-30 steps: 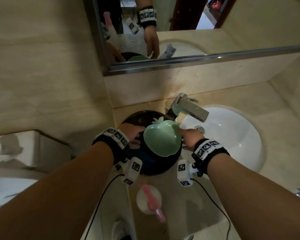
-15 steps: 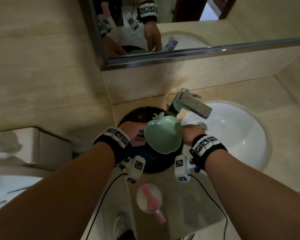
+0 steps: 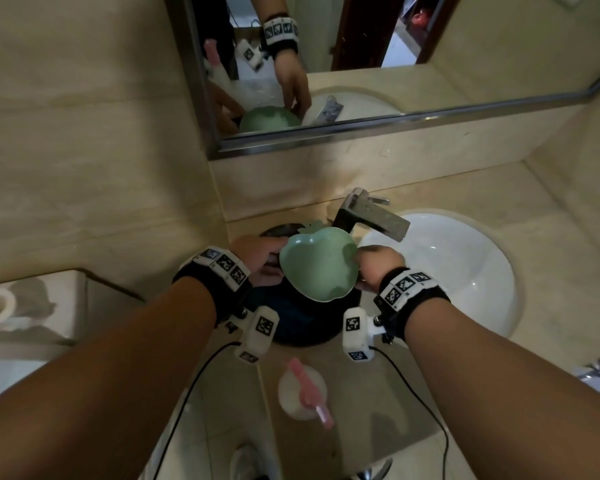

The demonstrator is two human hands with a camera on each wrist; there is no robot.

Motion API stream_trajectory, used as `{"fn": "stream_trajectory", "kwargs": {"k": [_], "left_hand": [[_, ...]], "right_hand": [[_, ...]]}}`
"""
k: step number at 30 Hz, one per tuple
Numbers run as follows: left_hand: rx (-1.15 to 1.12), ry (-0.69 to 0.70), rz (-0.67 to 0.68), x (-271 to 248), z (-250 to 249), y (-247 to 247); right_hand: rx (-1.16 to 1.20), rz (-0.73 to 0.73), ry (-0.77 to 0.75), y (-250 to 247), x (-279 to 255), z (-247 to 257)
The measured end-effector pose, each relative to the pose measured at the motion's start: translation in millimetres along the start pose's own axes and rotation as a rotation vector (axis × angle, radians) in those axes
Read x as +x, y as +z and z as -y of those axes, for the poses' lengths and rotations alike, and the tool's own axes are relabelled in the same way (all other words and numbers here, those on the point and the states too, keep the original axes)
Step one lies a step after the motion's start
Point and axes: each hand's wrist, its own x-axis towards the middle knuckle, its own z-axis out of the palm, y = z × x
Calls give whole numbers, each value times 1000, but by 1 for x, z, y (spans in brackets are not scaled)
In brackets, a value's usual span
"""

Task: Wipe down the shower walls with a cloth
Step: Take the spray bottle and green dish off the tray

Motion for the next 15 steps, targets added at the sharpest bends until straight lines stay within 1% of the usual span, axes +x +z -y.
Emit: {"fn": "stream_trajectory", "kwargs": {"k": [2,4,6,8,10,12,15], "left_hand": [[12,27,12,-14,-8,-1],[37,48,40,-30,-17,-2],[53,71,48,-47,-26,-1],[51,109,20,-60,-34,0],[37,143,8,-76,-41,4],[32,160,25,-94,-46,10],[13,167,60,-121,-51,22]], "right_hand": [[176,-7,34,-3,-15,8],[278,-21,55,-8,-30,13],[307,-32,40,-14,-46,18],[332,-60,22,-22,-64,24],[292,-90,-6,-32,-81,28],[245,-103,-47,-43,-102,31],[353,-136,-9,-58,-128,32]]}}
